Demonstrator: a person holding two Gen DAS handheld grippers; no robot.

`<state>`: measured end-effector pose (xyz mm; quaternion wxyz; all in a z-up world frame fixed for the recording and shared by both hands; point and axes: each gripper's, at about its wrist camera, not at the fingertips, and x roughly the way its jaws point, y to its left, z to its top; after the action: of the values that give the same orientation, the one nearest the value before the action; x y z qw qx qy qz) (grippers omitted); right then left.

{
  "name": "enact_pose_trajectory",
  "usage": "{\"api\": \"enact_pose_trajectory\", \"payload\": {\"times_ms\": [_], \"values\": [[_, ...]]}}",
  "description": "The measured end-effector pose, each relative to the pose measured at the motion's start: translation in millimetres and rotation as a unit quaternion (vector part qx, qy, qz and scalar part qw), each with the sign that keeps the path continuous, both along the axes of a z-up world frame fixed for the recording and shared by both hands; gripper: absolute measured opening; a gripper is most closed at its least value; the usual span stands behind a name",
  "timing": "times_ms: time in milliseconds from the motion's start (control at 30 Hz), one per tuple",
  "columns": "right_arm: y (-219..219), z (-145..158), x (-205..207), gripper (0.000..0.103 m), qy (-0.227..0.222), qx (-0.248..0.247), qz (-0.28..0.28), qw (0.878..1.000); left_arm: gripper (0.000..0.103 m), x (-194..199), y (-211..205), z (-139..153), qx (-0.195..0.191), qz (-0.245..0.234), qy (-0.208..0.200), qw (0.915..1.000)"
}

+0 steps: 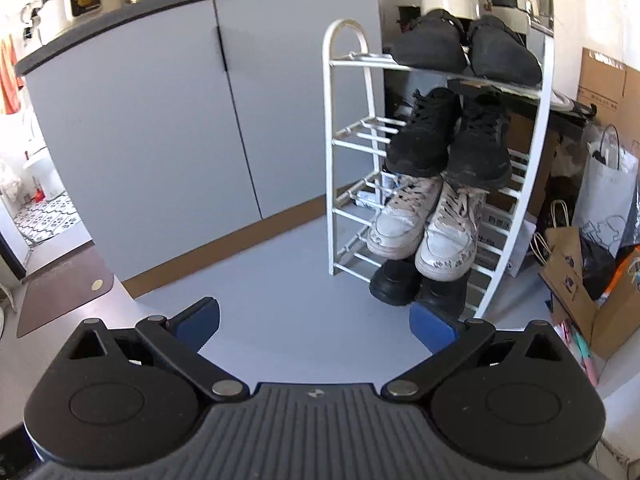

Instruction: Organize scattered shoes

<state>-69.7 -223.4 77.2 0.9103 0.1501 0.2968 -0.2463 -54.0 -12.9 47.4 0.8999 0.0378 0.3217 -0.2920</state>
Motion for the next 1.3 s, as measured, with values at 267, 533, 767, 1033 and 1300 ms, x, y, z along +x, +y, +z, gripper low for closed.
{"api": "enact_pose_trajectory", "payload": {"times_ms": [267, 533, 767, 1033, 1300], "values": [[9.1, 2.7, -4.7, 0.103, -0.002, -0.023, 0.000, 1.000, 0.103, -2.6, 9.7, 0.9, 0.000, 0.017, -0.013, 0.9998], [11.0, 1.3, -9.5, 0.103, 0.005, -0.003, -0.001, 1.000, 0.103, -0.7, 28.0, 1.7, -0.031, 0.050, -0.006, 0.9982], [21.4, -2.4, -12.4, 0.103, 0.006, -0.015, 0.006, 1.000, 0.103, -4.8, 33.6, 3.8, -0.018, 0.068, -0.040, 0.9967], [31.1, -3.9, -15.8, 0.103, 0.014, -0.030, 0.008, 0.999, 0.103, -5.4, 33.3, 0.0, -0.020, 0.057, -0.018, 0.9980], [40.3, -5.9, -20.2, 0.103, 0.013, -0.040, 0.013, 0.999, 0.103, -10.5, 29.5, -2.5, 0.000, 0.051, -0.022, 0.9985]]}}
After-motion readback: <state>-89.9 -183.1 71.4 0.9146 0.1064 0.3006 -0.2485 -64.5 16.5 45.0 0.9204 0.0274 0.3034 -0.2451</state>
